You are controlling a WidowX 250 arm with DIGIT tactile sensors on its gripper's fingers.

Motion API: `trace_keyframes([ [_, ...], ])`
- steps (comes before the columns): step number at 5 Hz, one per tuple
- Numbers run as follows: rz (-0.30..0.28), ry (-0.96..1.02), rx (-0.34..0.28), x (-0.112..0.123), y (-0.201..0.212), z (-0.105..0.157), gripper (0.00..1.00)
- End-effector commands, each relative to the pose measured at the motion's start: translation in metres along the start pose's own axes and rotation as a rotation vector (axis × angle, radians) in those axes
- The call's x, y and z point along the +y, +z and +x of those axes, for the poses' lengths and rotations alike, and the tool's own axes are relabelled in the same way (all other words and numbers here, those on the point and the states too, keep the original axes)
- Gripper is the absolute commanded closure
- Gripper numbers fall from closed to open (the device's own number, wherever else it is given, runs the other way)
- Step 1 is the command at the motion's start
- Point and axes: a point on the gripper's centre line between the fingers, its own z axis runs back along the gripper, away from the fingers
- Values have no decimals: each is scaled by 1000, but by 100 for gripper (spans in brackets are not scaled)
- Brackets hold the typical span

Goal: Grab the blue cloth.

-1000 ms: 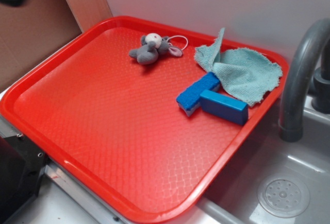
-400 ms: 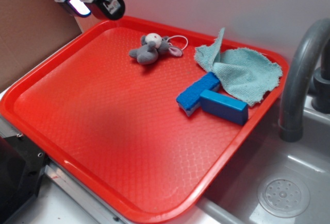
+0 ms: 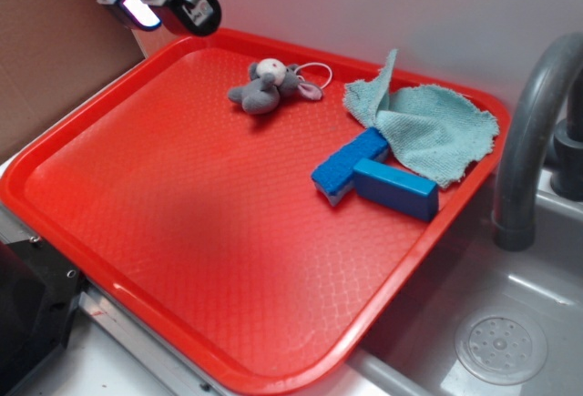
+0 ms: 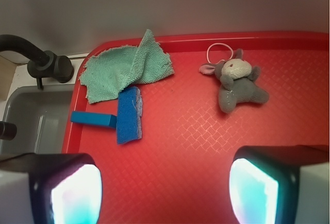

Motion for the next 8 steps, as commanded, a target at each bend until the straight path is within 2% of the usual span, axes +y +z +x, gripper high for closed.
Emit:
trace_keyframes([
  [1,35,32,13,-37,-73,31,0],
  [2,105,28,-25,-50,-100,43,0],
  [3,138,29,-67,-57,-115,57,0],
  [5,81,21,-58,-55,-148,81,0],
  [6,89,-11,-37,-54,-170,84,0],
  [7,143,3,-47,-48,-181,88,1],
  [8,151,48,-49,-40,-180,89,100],
])
